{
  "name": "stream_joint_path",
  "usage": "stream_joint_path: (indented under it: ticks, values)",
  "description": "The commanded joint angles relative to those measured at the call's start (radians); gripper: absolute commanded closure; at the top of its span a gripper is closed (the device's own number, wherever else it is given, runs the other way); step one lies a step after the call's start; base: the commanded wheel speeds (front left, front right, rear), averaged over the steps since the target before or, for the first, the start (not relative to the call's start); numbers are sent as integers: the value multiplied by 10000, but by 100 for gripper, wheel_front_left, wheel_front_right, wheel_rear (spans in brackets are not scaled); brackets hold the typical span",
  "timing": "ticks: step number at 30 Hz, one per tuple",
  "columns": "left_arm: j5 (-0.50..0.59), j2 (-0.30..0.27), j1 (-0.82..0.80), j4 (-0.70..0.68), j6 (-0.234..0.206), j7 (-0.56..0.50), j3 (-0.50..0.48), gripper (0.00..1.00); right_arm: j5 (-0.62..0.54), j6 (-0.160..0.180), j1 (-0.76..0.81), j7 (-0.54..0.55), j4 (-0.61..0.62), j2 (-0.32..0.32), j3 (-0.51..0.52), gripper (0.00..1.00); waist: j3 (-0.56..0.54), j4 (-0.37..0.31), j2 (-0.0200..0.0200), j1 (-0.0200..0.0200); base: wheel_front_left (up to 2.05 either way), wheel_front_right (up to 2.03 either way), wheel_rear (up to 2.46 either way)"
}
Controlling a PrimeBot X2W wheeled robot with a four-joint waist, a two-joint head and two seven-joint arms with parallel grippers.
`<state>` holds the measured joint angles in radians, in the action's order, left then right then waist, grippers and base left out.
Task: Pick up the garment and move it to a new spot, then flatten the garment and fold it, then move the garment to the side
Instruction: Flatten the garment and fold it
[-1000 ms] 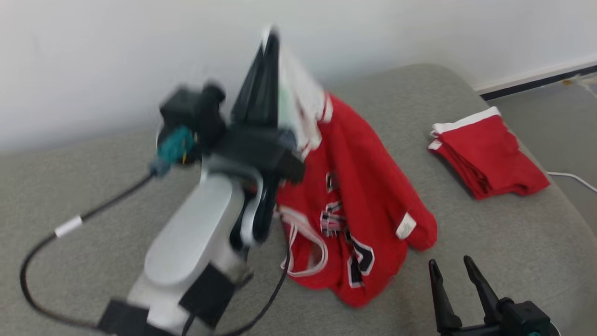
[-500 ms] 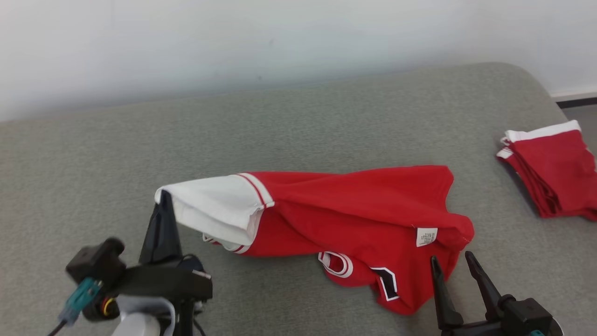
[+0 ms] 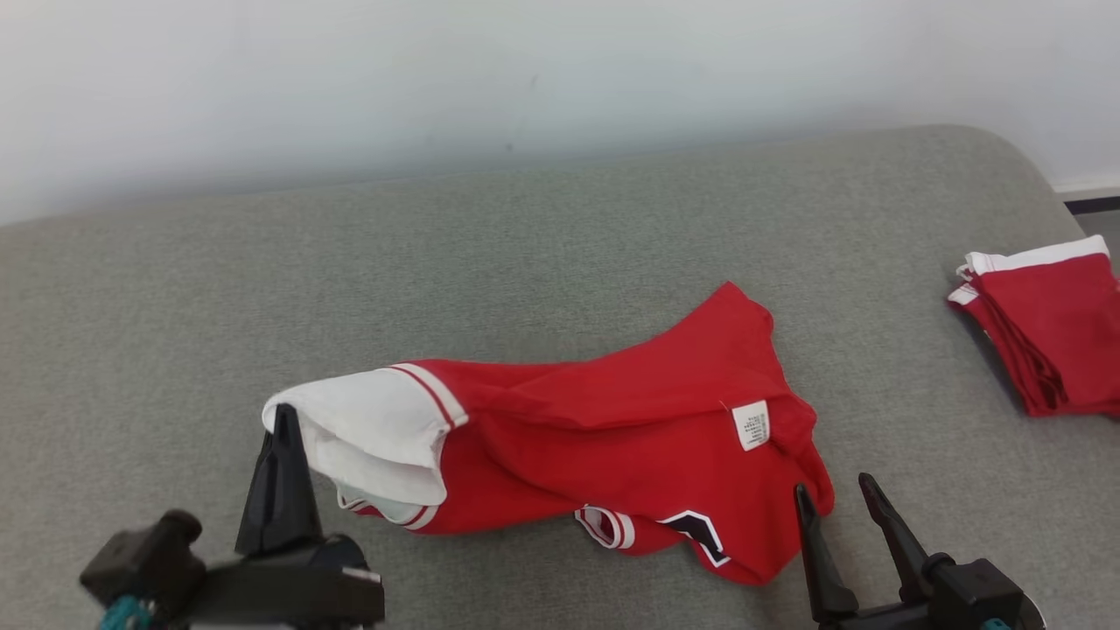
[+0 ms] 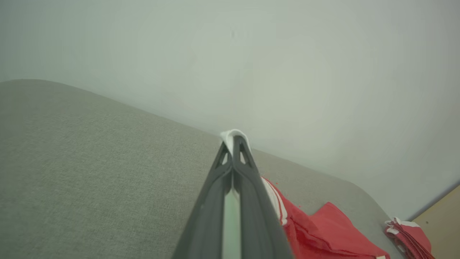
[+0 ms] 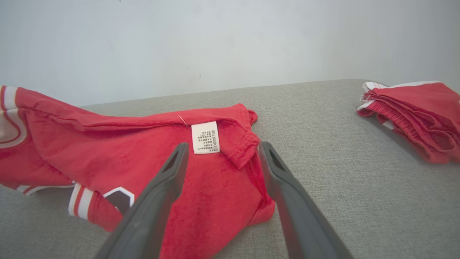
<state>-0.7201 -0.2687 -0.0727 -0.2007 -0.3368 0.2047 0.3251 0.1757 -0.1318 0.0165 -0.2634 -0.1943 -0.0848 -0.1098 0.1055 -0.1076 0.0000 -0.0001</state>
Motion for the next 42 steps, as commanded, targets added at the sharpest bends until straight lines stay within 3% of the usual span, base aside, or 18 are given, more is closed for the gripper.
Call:
stream_joint_path:
  ticks: [1,6,13,14,15,16,20,26,33,42]
  values:
    - [-16,-3,-238,108,47,-2,-18,100,38,28,-82,-11,-5,-33,-23,0,31,-119,0,1,0,0,0]
    - [-236,154,-1728,2138,368,-145,-204,100,69,28,-156,-11,-14,-42,-74,0,82,-484,0,1,0,0,0]
    - [-702,299,-4141,5976,381,-133,-1038,100,79,28,-312,-9,-32,-45,-301,0,296,-1176,0,1,0,0,0]
    - [-742,267,-4428,6411,397,-65,-1133,89,86,28,-329,-11,-28,-43,-295,0,346,-1273,0,1,0,0,0]
    - [-733,195,-4708,6822,397,1,-1248,15,85,28,-363,-11,-26,-40,-320,0,413,-1381,0,1,0,0,0]
    - [-696,161,-4919,7163,443,72,-1285,0,99,28,-381,-9,-16,-36,-307,0,455,-1452,0,1,0,0,0]
    - [-579,-17,-5629,8219,745,385,-1522,0,121,28,-357,-11,47,-16,-173,0,694,-1599,0,1,0,0,0]
    - [-77,154,-5454,8290,1295,600,-1507,0,13,28,-285,-9,146,-1,86,0,771,-1178,0,1,0,0,0]
    - [1390,653,-3667,6314,1766,602,-1838,0,-54,28,-276,-9,203,-37,205,0,597,-454,0,1,0,0,0]
    - [2731,1329,-1024,4486,1984,606,-1844,0,-58,28,-120,-11,93,-10,196,0,194,55,0,1,0,0,0]
